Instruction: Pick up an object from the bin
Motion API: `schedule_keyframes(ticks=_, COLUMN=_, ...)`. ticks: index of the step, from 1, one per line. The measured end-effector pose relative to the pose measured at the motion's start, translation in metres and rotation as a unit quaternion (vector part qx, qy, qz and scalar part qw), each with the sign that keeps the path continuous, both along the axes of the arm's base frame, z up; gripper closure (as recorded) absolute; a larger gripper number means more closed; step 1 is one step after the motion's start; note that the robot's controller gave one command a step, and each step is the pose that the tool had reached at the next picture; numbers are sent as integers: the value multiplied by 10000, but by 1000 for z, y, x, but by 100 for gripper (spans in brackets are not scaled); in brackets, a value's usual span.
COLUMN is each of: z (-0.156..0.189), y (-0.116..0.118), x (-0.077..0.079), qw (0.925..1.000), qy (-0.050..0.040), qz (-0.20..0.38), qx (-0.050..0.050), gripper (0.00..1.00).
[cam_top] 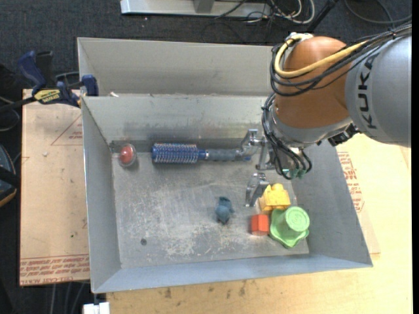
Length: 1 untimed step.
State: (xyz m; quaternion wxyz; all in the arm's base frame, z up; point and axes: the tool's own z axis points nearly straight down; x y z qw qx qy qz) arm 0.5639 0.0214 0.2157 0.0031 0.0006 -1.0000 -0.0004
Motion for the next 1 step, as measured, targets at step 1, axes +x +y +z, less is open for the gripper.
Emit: schedule_keyframes(ticks=1, z=-144, y=-27, x=-61, qw=9997, qy=-78, qz=226, qx=7, gripper=0)
